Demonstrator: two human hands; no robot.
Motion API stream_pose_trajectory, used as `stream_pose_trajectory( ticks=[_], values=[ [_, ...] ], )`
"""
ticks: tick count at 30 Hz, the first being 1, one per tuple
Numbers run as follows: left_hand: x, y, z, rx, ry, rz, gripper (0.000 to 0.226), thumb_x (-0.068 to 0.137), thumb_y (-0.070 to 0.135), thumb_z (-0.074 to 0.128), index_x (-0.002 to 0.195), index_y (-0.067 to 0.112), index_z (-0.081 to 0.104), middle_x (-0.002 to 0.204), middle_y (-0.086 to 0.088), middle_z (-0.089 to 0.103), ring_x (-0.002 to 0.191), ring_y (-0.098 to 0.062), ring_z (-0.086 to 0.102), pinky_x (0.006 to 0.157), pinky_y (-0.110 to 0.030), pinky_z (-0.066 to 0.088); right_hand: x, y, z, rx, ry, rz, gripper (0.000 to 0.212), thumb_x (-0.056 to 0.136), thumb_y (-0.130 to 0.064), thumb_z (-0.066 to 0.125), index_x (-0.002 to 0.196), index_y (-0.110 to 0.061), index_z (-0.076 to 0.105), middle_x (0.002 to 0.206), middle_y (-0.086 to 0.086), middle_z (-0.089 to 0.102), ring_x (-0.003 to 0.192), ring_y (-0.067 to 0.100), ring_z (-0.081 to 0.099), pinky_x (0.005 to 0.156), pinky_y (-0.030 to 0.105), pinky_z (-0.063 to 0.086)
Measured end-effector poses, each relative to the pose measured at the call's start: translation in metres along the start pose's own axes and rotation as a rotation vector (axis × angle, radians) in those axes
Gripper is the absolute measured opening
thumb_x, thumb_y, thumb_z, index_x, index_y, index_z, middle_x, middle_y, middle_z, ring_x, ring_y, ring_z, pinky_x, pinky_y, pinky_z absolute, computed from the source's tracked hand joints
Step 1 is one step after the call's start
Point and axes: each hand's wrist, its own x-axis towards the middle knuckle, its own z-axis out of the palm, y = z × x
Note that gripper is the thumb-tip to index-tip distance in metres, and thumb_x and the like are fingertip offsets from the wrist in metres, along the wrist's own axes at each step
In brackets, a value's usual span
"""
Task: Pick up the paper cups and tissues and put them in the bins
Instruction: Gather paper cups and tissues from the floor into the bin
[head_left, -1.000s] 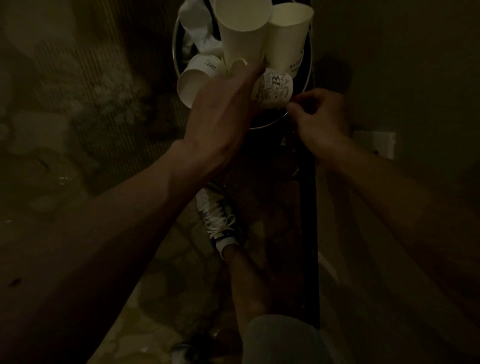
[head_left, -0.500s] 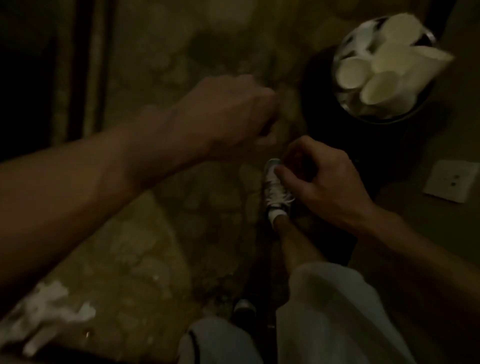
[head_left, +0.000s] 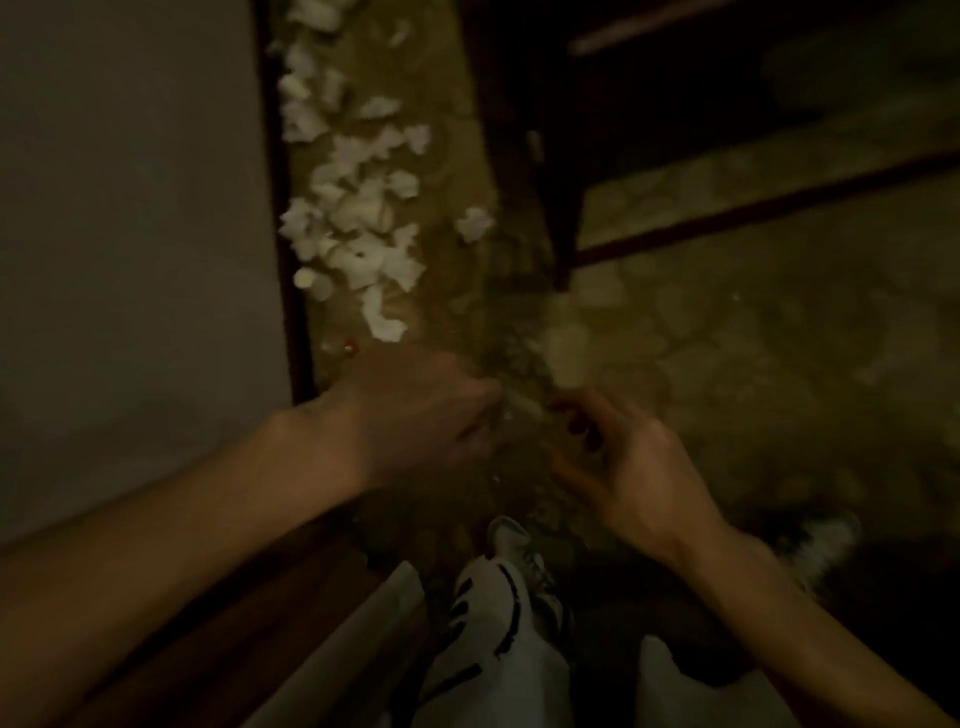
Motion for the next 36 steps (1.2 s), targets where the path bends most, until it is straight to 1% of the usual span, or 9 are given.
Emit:
stream_pose_trajectory(
  ticks=[3,6,10,13,16,20,27,32,36],
  values=[
    [-0.069,-0.048,0.043,-0.128,0.144,-0.218,0.022,0.092,0.039,0.049,0.1,0.023,0.062,0.086,0.004,0.063,0.075,-0.016,0.062,0.048,-0.021,0.022,0.041,-0.05,0.046,-0.089,-0.128,-0.069,0.037,0.088,-0.036,0.061,0.122,-0.022,0.056,0.103,-0.011,0.052,0.089,0.008,0.055,0.077,0.03,0.051],
    [-0.109,-0.08,0.092,-0.277,0.172,-0.415,0.026,0.092,0.04,0.051,0.109,0.023,0.061,0.096,0.003,0.062,0.091,-0.018,0.06,0.057,-0.025,0.032,0.077,-0.081,0.084,-0.174,-0.274,-0.109,0.037,0.087,-0.043,0.052,0.119,-0.023,0.053,0.108,-0.007,0.053,0.091,0.01,0.054,0.077,0.033,0.051],
    [-0.128,-0.111,0.142,-0.504,0.264,-0.661,0.02,0.095,0.039,0.05,0.102,0.022,0.057,0.092,0.002,0.058,0.087,-0.018,0.056,0.062,-0.03,0.041,0.125,-0.094,0.126,-0.211,-0.362,-0.128,0.033,0.089,-0.033,0.063,0.117,-0.018,0.056,0.107,-0.001,0.058,0.086,0.013,0.057,0.071,0.031,0.049],
    [-0.124,-0.138,0.179,-0.69,0.284,-0.791,0.02,0.094,0.046,0.051,0.1,0.027,0.053,0.089,0.007,0.052,0.083,-0.01,0.045,0.058,-0.026,0.035,0.173,-0.091,0.155,-0.258,-0.429,-0.143,0.035,0.09,-0.034,0.063,0.121,-0.021,0.056,0.11,-0.003,0.058,0.085,0.008,0.054,0.071,0.027,0.046],
    [-0.105,-0.177,0.213,-0.797,0.237,-0.92,0.026,0.095,0.05,0.048,0.098,0.025,0.054,0.088,0.01,0.043,0.082,-0.008,0.04,0.057,-0.022,0.026,0.232,-0.08,0.183,-0.275,-0.52,-0.115,0.034,0.092,-0.032,0.06,0.124,-0.02,0.055,0.113,0.0,0.059,0.088,0.008,0.051,0.071,0.024,0.039],
    [-0.063,-0.226,0.266,-0.961,0.179,-1.062,0.035,0.096,0.049,0.047,0.109,0.019,0.057,0.102,0.001,0.052,0.096,-0.017,0.049,0.073,-0.03,0.036,0.316,-0.053,0.215,-0.332,-0.621,-0.087,0.034,0.092,-0.029,0.061,0.125,-0.021,0.056,0.115,0.0,0.06,0.092,0.011,0.055,0.069,0.022,0.041],
    [0.02,-0.303,0.373,-1.261,0.158,-1.309,0.056,0.096,0.049,0.048,0.142,0.018,0.041,0.146,-0.012,0.04,0.132,-0.031,0.038,0.106,-0.044,0.036,0.451,0.016,0.299,-0.458,-0.738,-0.106,0.035,0.095,-0.029,0.058,0.129,-0.026,0.056,0.126,0.001,0.057,0.096,0.01,0.056,0.071,0.023,0.043],
    [0.061,-0.334,0.467,-1.333,0.233,-1.352,0.056,0.096,0.047,0.05,0.145,0.021,0.039,0.152,-0.013,0.032,0.135,-0.033,0.035,0.109,-0.044,0.033,0.508,0.067,0.393,-0.465,-0.808,-0.138,0.038,0.097,-0.028,0.054,0.135,-0.024,0.053,0.133,0.004,0.053,0.105,0.016,0.057,0.079,0.025,0.041],
    [0.087,-0.352,0.535,-1.338,0.286,-1.409,0.06,0.095,0.047,0.052,0.148,0.029,0.033,0.155,-0.01,0.024,0.138,-0.034,0.028,0.11,-0.048,0.03,0.538,0.103,0.456,-0.489,-0.867,-0.231,0.046,0.097,-0.026,0.055,0.142,-0.022,0.046,0.157,0.003,0.029,0.129,0.02,0.047,0.089,0.017,0.031]
  ],
)
